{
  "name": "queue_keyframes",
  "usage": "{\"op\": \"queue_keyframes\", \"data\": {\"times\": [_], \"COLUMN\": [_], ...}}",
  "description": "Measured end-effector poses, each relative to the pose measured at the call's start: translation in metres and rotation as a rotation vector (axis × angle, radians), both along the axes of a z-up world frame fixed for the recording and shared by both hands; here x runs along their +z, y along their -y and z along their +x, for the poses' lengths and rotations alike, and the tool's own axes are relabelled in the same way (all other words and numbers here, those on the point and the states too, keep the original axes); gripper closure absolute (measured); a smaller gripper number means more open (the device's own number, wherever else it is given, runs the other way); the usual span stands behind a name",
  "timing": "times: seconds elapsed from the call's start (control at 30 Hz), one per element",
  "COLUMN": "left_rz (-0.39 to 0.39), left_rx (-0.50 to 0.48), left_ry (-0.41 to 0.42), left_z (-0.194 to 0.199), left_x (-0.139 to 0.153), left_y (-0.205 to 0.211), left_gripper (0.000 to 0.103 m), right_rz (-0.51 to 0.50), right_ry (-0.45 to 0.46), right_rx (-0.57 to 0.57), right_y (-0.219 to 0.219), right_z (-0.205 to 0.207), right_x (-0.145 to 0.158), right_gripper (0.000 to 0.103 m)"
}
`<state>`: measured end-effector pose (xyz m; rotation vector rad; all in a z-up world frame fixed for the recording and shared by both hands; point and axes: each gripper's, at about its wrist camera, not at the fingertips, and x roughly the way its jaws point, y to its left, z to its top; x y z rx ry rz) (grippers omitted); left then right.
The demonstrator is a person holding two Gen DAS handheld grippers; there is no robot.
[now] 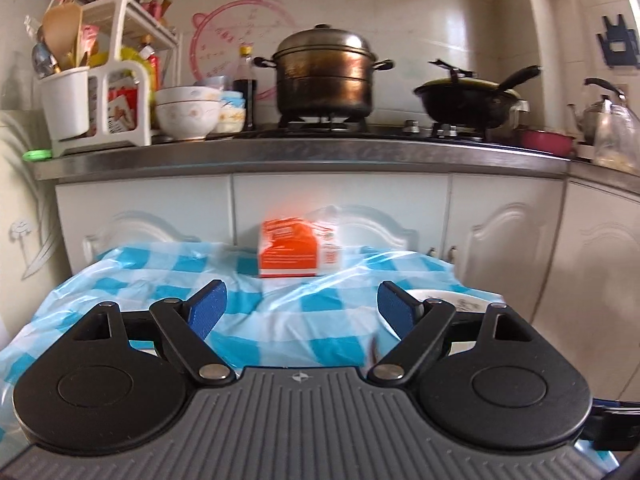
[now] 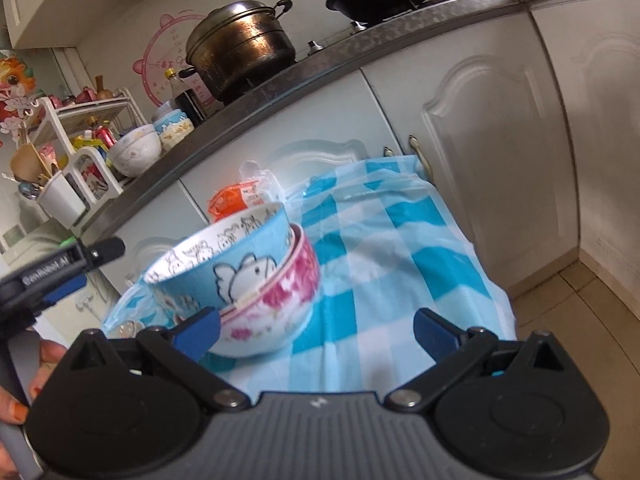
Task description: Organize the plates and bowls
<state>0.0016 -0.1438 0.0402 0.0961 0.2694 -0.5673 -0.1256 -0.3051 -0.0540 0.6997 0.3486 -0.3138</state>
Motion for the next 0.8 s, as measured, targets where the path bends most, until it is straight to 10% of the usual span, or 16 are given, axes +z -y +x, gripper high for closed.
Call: {"op": "queue_keyframes", "data": {"times": [0.8], "left_rz": [0.006], "left_rx": [-0.052], "left_ry": [-0.178], "left_z": [-0.107], "left_x": [0.035], "left_y": [-0.114], "left_gripper": [0.000], "right_rz": [-0.221], "right_ry": [-0.116], "right_rx": [-0.057], "right_y": [-0.119], "right_z": [-0.071], "right_x": [0.096], "right_gripper": [0.001]}}
